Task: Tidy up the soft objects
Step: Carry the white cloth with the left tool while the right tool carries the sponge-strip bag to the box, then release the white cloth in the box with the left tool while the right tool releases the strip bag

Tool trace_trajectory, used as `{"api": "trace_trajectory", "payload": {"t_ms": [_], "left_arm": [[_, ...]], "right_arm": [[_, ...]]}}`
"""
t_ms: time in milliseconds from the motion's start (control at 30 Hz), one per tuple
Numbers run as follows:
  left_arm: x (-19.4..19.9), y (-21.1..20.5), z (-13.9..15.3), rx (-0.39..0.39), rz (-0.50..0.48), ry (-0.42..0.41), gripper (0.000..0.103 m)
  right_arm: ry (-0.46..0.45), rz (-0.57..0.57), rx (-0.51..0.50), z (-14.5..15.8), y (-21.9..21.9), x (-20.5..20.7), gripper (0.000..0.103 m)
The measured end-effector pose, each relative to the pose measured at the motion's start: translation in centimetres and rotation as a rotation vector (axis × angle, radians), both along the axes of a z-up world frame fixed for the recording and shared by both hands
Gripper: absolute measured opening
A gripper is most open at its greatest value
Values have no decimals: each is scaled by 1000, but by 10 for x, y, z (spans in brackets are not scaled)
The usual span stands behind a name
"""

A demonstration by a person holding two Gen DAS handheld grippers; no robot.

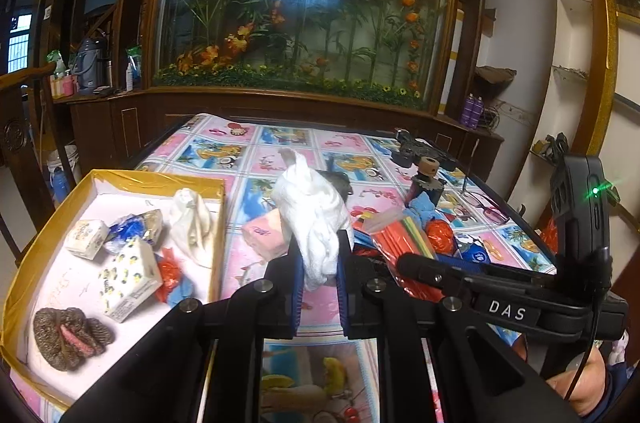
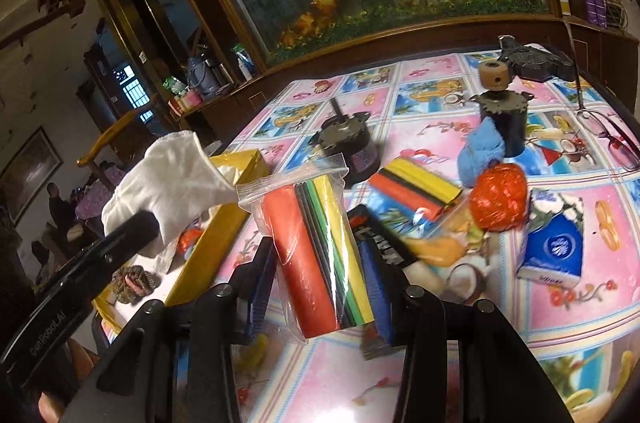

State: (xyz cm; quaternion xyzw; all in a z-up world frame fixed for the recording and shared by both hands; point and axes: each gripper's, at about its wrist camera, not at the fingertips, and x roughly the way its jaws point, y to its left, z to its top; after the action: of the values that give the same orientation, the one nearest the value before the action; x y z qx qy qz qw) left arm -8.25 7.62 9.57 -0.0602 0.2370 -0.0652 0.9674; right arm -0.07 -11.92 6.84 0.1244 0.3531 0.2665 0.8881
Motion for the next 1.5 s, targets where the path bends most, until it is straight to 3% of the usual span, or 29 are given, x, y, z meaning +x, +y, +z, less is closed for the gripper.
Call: {"api": "trace_trajectory", "payload": {"t_ms": [900,1500], "left_arm": [[-16,133,-2,-103,224,-4,13],[2,201,-34,-191,291,122,13]], "right_arm": [[-3,211,-58,25,118,-18,47],[57,354,-125,1,206,-22,47]]}}
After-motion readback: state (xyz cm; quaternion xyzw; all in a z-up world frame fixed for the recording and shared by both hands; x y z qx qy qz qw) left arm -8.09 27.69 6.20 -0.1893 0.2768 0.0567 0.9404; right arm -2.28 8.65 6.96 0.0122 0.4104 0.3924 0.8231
